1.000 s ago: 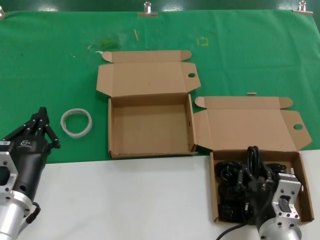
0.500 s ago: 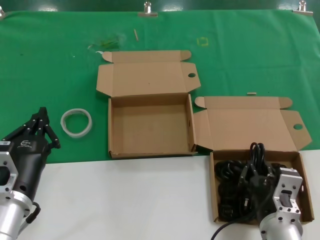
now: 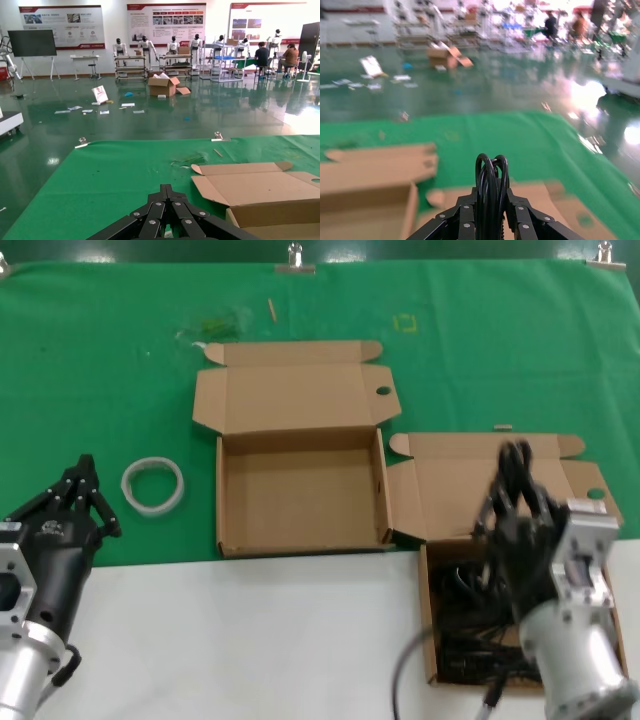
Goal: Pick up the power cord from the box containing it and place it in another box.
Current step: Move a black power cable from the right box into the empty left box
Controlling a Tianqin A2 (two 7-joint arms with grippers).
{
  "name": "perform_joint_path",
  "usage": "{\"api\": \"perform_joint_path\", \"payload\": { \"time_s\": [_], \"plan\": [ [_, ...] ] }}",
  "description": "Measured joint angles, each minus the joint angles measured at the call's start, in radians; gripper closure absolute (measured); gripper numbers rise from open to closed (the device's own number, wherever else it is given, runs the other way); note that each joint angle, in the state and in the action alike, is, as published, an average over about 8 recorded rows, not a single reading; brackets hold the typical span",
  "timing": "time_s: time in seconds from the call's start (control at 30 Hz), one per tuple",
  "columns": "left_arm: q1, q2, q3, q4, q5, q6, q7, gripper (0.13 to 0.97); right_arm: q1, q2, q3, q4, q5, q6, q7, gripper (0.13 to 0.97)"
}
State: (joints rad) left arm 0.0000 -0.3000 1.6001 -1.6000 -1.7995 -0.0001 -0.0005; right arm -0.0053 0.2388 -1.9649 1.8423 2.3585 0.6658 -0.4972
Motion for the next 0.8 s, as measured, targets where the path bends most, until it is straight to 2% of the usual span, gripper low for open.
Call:
{"api": "perform_joint_path", "payload": {
  "time_s": [0.2, 0.43, 0.57, 0.8],
  "plan": [
    [0.0, 0.0, 0.0, 0.0, 0.0, 0.0, 0.0, 0.957, 0.155, 0.074, -0.081, 0.02, 0.137, 0.012, -0.114, 0.857],
    [0.0, 0.0, 0.0, 0.0, 0.0, 0.0, 0.0, 0.957, 0.42, 0.101, -0.22, -0.2, 0.316, -0.138, -0.184, 0.857],
    [0.0, 0.0, 0.0, 0.0, 0.0, 0.0, 0.0, 0.957, 0.561, 0.107, -0.335, -0.357, 0.363, -0.231, -0.126, 0.857],
    [0.0, 0.0, 0.0, 0.0, 0.0, 0.0, 0.0, 0.957, 0.77, 0.094, -0.587, -0.657, 0.389, -0.395, 0.07, 0.857]
  ]
}}
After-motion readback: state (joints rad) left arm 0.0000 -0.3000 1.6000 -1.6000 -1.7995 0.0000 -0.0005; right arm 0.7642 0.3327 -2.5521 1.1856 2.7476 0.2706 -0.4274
